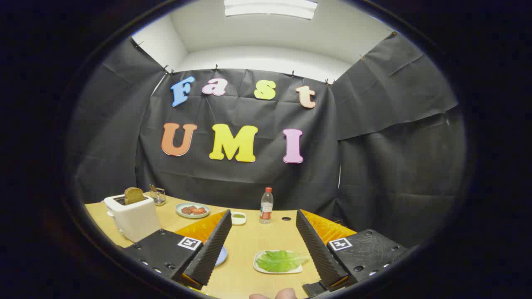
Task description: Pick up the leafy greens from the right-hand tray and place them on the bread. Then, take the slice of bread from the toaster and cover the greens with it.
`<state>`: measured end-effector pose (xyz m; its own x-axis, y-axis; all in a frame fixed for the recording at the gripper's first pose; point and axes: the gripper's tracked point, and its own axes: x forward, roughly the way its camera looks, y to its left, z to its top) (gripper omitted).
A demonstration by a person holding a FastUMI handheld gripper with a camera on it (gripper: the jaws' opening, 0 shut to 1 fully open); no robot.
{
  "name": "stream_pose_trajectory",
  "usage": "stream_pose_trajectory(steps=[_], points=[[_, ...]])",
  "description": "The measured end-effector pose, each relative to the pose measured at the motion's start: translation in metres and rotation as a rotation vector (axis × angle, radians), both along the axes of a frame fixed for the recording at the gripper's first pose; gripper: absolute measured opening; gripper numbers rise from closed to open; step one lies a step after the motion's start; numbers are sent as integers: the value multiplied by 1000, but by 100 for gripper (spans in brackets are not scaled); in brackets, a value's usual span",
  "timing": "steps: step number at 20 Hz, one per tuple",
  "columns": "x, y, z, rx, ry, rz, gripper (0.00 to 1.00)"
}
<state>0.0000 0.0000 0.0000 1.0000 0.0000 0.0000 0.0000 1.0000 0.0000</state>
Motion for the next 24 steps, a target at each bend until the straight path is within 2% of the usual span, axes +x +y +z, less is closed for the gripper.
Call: stream_pose_trajectory(steps=[24], points=[[-3,16,9,2,-16,19,95]])
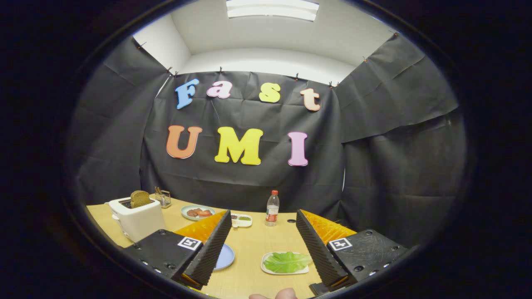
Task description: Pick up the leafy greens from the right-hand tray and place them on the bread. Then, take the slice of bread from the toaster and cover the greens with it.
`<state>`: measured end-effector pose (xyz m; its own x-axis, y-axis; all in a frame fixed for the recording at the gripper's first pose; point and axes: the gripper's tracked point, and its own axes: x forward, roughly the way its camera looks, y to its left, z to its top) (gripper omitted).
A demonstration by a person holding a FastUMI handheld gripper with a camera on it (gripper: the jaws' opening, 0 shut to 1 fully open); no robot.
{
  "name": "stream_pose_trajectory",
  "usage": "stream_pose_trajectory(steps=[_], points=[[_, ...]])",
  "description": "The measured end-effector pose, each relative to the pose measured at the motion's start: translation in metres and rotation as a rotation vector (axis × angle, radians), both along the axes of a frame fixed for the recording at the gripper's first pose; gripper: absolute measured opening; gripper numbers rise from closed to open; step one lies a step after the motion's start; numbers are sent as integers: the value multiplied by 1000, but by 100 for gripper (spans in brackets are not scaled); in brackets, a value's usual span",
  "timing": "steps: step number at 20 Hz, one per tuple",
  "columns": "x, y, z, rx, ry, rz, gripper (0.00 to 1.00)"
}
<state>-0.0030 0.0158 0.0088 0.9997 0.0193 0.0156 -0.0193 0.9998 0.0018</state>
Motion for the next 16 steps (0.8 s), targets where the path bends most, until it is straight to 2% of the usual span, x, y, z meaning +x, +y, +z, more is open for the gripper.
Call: stream_pose_trajectory(steps=[16], points=[[10,-16,-2,1,3,-27,95]])
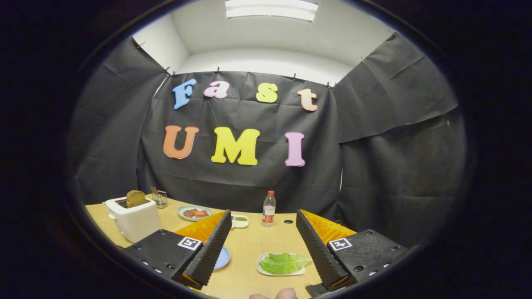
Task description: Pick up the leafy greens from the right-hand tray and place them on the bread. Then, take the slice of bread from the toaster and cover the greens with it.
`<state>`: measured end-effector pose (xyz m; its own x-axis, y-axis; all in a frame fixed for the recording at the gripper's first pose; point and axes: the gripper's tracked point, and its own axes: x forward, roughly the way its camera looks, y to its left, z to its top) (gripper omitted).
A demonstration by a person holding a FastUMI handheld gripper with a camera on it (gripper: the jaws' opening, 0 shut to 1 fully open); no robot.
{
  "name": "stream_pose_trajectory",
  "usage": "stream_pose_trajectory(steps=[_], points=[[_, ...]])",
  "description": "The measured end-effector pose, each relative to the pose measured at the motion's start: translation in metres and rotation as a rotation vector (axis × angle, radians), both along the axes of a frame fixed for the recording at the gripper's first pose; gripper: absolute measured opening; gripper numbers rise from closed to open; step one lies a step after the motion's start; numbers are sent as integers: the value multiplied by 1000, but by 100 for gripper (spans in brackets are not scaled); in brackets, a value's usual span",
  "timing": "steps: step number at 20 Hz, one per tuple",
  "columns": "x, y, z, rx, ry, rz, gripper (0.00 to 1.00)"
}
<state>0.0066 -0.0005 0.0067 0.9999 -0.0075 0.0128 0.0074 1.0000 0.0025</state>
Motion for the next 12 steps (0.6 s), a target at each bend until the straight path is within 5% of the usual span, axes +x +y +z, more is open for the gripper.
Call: stream_pose_trajectory(steps=[12], points=[[47,-39,-59,-43,168,11,95]])
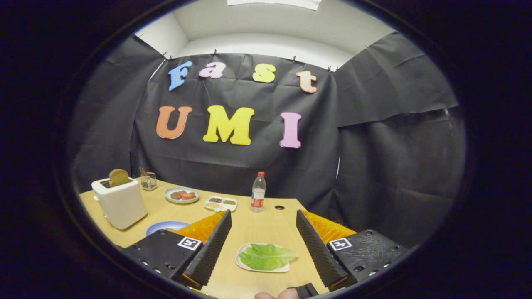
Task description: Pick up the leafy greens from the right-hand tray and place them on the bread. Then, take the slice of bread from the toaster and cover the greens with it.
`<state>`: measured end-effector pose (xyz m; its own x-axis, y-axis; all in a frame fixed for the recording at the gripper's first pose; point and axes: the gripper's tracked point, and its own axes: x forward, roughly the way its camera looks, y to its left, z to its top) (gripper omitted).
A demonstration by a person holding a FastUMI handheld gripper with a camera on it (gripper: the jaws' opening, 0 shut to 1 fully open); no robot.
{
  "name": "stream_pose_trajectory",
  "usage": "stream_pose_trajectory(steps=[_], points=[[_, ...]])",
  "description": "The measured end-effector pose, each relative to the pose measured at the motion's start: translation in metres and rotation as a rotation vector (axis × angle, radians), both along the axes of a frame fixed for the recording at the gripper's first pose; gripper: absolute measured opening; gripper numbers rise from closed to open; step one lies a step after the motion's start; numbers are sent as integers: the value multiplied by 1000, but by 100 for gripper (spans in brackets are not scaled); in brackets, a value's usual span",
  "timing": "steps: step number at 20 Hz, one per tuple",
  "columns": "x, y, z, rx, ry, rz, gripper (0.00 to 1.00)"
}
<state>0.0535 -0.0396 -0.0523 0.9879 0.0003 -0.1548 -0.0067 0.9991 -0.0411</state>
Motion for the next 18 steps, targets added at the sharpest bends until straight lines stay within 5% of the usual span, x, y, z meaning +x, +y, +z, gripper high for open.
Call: stream_pose_trajectory(steps=[18], points=[[103,-1,-178,12,471,62,96]])
